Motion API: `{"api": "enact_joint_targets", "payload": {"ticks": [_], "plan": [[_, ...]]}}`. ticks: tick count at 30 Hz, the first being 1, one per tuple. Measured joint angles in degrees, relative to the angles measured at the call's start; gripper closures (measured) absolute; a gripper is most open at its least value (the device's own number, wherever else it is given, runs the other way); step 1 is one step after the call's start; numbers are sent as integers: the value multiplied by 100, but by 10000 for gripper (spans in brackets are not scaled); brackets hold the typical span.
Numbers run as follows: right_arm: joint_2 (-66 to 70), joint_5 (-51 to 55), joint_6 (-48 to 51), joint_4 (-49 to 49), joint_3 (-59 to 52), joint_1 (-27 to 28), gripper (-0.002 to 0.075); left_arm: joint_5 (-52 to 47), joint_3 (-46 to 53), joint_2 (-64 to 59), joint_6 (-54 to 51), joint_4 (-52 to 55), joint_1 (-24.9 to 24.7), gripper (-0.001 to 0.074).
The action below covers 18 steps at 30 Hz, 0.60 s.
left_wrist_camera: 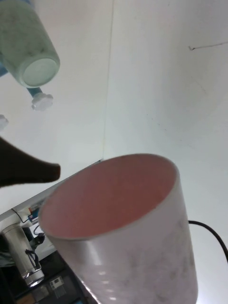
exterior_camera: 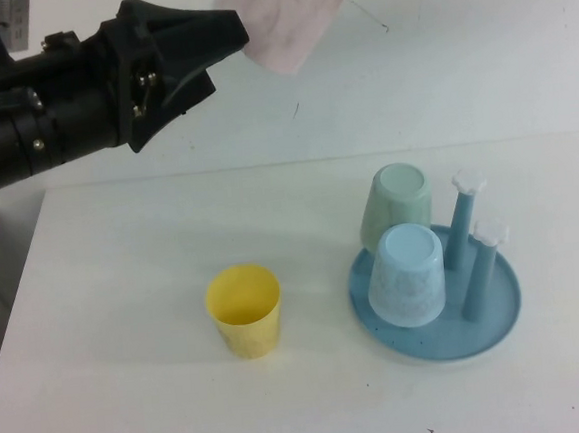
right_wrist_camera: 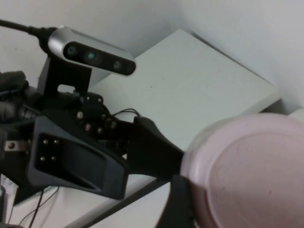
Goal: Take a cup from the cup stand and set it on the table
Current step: Hand over the cup
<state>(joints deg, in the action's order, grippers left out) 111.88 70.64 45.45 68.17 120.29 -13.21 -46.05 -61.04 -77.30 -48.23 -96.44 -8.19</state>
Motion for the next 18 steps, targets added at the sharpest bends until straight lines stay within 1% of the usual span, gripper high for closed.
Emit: {"api": "enact_joint_targets", "payload": {"ticks": [7, 9, 10, 11, 12, 14, 16, 18], "plan": [[144, 0, 21, 224, 0, -249, 165, -44, 0, 0, -71, 0, 0, 127], [157, 0, 21, 288, 0, -319, 164, -67, 0, 0, -135, 0, 0, 148], [162, 0, 21, 327, 0, -349, 164, -77, 0, 0, -184, 0, 0, 174], [162, 0, 50, 338, 0, -371, 165, -103, 0, 0, -231, 0, 0, 202], [170, 0, 93, 349, 0, -394, 164, -137, 0, 0, -276, 0, 0, 248], [192, 0, 151, 350, 0, -413, 164, -190, 0, 0, -390, 0, 0, 364], [217, 0, 151, 393, 0, -422, 165, -247, 0, 0, -516, 17, 0, 496], [237, -50, 137, 482, 0, -406, 188, -350, 0, 0, -593, 58, 0, 601]]}}
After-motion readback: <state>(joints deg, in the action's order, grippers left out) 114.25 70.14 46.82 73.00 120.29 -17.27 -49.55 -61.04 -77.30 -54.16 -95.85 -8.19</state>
